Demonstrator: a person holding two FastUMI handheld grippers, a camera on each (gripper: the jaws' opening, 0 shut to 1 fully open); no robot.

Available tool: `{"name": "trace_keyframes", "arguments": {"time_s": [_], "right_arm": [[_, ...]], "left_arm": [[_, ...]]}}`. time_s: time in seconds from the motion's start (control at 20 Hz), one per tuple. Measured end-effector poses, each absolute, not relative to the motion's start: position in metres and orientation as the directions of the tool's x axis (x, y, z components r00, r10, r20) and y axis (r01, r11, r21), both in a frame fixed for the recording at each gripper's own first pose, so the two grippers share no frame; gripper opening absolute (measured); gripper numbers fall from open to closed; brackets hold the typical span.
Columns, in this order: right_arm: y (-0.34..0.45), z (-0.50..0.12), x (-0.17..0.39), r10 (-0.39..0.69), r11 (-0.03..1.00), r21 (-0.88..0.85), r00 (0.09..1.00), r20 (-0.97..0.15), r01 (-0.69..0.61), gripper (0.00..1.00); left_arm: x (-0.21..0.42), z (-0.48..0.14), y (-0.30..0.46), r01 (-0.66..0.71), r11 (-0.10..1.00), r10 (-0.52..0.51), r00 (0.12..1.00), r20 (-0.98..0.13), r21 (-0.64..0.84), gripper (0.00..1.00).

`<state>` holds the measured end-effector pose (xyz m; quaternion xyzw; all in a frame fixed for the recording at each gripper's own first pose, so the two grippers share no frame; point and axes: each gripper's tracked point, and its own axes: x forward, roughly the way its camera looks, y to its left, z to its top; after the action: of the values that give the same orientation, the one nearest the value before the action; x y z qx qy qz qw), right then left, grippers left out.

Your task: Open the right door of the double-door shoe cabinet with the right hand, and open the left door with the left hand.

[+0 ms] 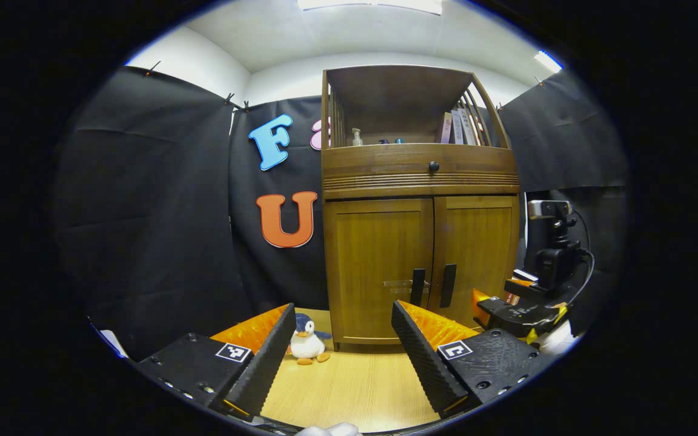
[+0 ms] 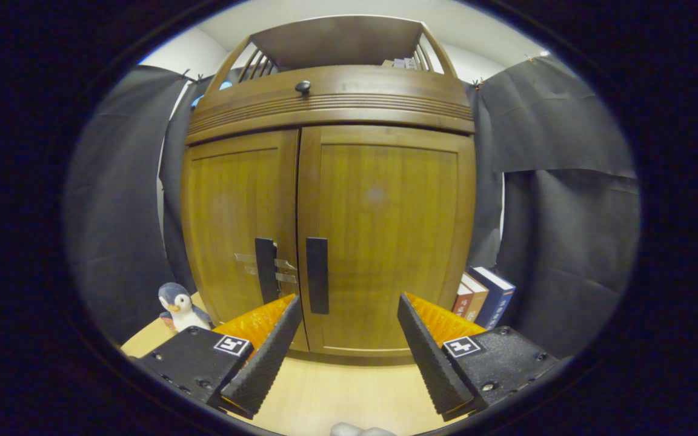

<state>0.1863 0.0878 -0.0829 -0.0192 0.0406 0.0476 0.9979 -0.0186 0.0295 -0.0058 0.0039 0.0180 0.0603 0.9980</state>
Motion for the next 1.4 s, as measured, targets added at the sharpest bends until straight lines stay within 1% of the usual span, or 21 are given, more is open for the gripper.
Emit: {"name": "trace_keyframes", "arguments": {"time_s": [0.2,0.55,0.75,0.8,0.85,0.95,1.0,1.05,1.15,1.25,1.4], "right_arm": [[0.109,-0.095,0.229,0.126,0.990,-0.043,0.987,-0.104,-0.131,1.00],[0.132,-0.108,0.286,0.156,0.987,-0.022,0.977,-0.142,-0.161,1.00],[0.135,-0.107,0.303,0.159,0.986,-0.026,0.975,-0.153,-0.165,0.96],[0.137,-0.109,0.308,0.164,0.985,-0.020,0.974,-0.159,-0.169,0.94],[0.137,-0.109,0.313,0.163,0.986,-0.015,0.974,-0.160,-0.168,0.92],[0.134,-0.110,0.314,0.152,0.988,-0.012,0.975,-0.163,-0.156,0.84],[0.135,-0.110,0.316,0.156,0.987,-0.011,0.975,-0.161,-0.160,0.78],[0.133,-0.111,0.316,0.146,0.988,-0.018,0.975,-0.170,-0.152,0.75],[0.139,-0.113,0.316,0.172,0.984,-0.005,0.969,-0.176,-0.176,0.57],[0.139,-0.113,0.316,0.156,0.987,-0.014,0.972,-0.177,-0.161,0.38],[0.139,-0.114,0.316,0.154,0.987,-0.020,0.971,-0.181,-0.160,0.34]], "left_arm": [[-0.021,-0.006,0.033,-0.166,0.986,0.167,0.985,-0.041,0.024,0.96],[-0.023,-0.012,0.037,-0.225,0.974,0.227,0.971,-0.073,0.035,0.96],[-0.019,-0.015,0.039,-0.240,0.970,0.242,0.966,-0.096,0.034,0.96],[-0.016,-0.014,0.038,-0.244,0.969,0.245,0.965,-0.096,0.031,1.00],[-0.012,-0.013,0.039,-0.249,0.968,0.250,0.964,-0.093,0.028,0.96],[-0.008,-0.011,0.039,-0.257,0.966,0.258,0.962,-0.090,0.026,0.96],[-0.008,-0.011,0.040,-0.261,0.965,0.263,0.961,-0.091,0.027,0.96],[-0.009,-0.013,0.040,-0.264,0.964,0.266,0.960,-0.092,0.026,0.96],[-0.010,-0.013,0.040,-0.266,0.964,0.268,0.959,-0.094,0.026,0.96],[-0.013,-0.014,0.039,-0.272,0.962,0.274,0.957,-0.092,0.029,0.96],[-0.016,-0.012,0.041,-0.277,0.960,0.279,0.956,-0.087,0.026,0.96]]}}
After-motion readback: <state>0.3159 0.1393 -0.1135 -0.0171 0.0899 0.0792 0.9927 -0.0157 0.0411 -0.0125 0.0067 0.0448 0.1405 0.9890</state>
